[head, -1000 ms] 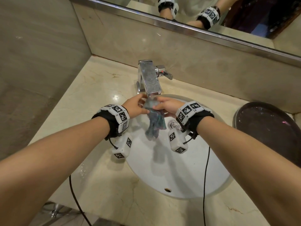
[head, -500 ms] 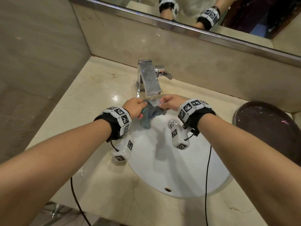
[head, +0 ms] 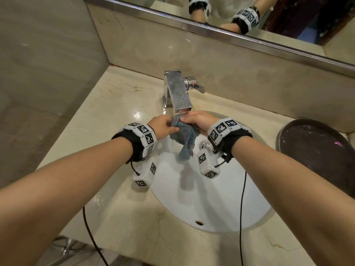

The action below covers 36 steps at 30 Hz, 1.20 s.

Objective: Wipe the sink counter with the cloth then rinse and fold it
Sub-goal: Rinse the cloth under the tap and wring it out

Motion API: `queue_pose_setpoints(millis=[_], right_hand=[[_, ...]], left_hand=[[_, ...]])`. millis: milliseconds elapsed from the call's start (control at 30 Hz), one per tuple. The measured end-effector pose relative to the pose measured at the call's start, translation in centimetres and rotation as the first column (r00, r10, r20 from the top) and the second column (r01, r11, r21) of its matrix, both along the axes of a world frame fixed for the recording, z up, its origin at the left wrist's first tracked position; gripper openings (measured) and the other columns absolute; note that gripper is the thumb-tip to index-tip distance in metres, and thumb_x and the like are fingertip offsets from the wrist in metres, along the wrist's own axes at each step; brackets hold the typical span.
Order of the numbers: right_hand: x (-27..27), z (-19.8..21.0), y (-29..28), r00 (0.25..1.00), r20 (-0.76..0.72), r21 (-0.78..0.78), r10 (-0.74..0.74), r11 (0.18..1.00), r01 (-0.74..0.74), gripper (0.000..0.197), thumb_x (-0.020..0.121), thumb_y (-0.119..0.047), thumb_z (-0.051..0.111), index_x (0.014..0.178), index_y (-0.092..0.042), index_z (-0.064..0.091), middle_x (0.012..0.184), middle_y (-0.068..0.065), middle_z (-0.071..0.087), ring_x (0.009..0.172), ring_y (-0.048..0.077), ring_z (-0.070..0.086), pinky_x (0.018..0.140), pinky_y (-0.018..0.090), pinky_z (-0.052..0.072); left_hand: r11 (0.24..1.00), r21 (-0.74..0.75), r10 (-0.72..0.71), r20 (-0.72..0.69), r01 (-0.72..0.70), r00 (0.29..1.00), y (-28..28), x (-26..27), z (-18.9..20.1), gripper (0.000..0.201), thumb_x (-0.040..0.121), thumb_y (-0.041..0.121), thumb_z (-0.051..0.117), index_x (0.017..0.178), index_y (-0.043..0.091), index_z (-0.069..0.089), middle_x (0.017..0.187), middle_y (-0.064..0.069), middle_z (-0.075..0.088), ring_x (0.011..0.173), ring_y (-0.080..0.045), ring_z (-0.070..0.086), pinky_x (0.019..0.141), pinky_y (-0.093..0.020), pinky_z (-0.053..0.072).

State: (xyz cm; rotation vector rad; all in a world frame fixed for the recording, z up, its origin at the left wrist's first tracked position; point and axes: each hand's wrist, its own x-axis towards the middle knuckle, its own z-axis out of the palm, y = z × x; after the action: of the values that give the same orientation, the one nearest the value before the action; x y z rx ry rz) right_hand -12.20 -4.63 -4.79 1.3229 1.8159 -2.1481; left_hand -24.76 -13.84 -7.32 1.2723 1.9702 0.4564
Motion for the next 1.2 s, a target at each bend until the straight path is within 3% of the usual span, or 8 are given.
queue_pose_setpoints(millis=[233,367,467,600,667,733,933,1200], right_hand=[[1.6,-0.5,0.9,0.974,0.186,0.207,0.129,0.964,-0.167,0.012,0.080,-0.006,0.069,0.082,-0.015,0.060,0.065,0.000,0.054,0.033,-0.001,0.046,0.033,0.012,0.031],[2.1,-0.6,0.8,0.958,0.245,0.276,0.150,0.936,-0.217,0.028,0.082,-0.001,0.065,0.063,-0.017,0.053,0.053,-0.006,0.051,0.046,0.001,0.047,0.049,0.012,0.034],[1.8,-0.7,1.0,0.985,0.171,0.283,0.038,0.955,-0.086,0.020,0.085,-0.011,0.062,0.069,-0.021,0.055,0.079,0.005,0.056,0.078,0.015,0.048,0.073,0.026,0.037],[1.0,-0.3,0.7,0.997,0.064,0.167,-0.048,0.985,0.037,0.023,0.090,-0.006,0.052,0.070,-0.017,0.053,0.075,0.002,0.052,0.070,0.016,0.046,0.062,0.025,0.033],[0.6,0.1,0.3,0.998,0.021,0.103,-0.063,0.993,0.060,0.014,0.092,-0.003,0.048,0.096,-0.009,0.060,0.079,0.002,0.057,0.072,0.015,0.053,0.069,0.027,0.045],[0.2,0.2,0.0,0.997,-0.018,0.065,-0.080,0.995,0.081,0.025,0.092,0.001,0.047,0.114,-0.007,0.058,0.084,0.004,0.061,0.075,0.017,0.058,0.076,0.029,0.050],[-0.2,-0.7,0.3,0.994,0.016,0.117,-0.107,0.988,0.105,0.010,0.083,-0.001,0.062,0.085,-0.011,0.060,0.092,0.012,0.062,0.095,0.029,0.058,0.099,0.049,0.046],[1.8,-1.6,1.0,0.970,0.223,0.342,0.102,0.923,-0.176,0.047,0.072,-0.021,0.079,0.102,-0.021,0.042,0.114,0.013,0.054,0.097,0.025,0.055,0.083,0.034,0.048]], left_hand=[[0.957,-0.008,0.274,0.353,-0.290,0.895,0.5,0.2,0.3,0.025,0.095,0.016,0.045,0.111,0.005,0.060,0.096,-0.009,0.057,0.089,-0.023,0.052,0.073,-0.030,0.045],[0.924,-0.058,0.359,0.475,-0.379,0.803,0.2,0.4,0.2,0.019,0.096,0.012,0.041,0.103,0.013,0.059,0.082,-0.009,0.058,0.084,-0.025,0.056,0.066,-0.027,0.047],[0.929,-0.073,0.360,0.400,-0.362,0.843,-0.2,0.1,0.0,0.026,0.096,0.013,0.044,0.111,0.002,0.061,0.086,-0.011,0.059,0.081,-0.025,0.055,0.064,-0.025,0.046],[0.976,-0.104,0.209,0.223,-0.190,0.952,-0.5,0.3,-0.3,0.032,0.092,0.012,0.049,0.123,0.006,0.053,0.112,-0.016,0.061,0.102,-0.032,0.059,0.090,-0.040,0.048],[0.989,-0.073,0.135,0.133,-0.126,0.982,-0.4,0.5,-0.3,0.036,0.089,0.014,0.055,0.125,0.013,0.054,0.122,-0.012,0.061,0.112,-0.030,0.057,0.098,-0.036,0.045],[0.991,-0.015,0.136,0.180,-0.135,0.974,-0.3,0.6,-0.3,0.036,0.084,0.014,0.063,0.120,0.013,0.057,0.121,-0.010,0.063,0.112,-0.028,0.058,0.101,-0.037,0.045],[0.922,0.111,0.283,0.457,-0.370,0.843,0.4,0.2,0.3,0.020,0.078,-0.001,0.065,0.092,0.011,0.060,0.104,-0.020,0.064,0.099,-0.031,0.061,0.099,-0.046,0.046],[0.914,0.029,0.380,0.283,-0.404,0.881,0.2,-0.3,-0.6,0.034,0.094,0.027,0.051,0.061,0.018,0.050,0.065,-0.002,0.052,0.070,-0.021,0.052,0.071,-0.032,0.045]])
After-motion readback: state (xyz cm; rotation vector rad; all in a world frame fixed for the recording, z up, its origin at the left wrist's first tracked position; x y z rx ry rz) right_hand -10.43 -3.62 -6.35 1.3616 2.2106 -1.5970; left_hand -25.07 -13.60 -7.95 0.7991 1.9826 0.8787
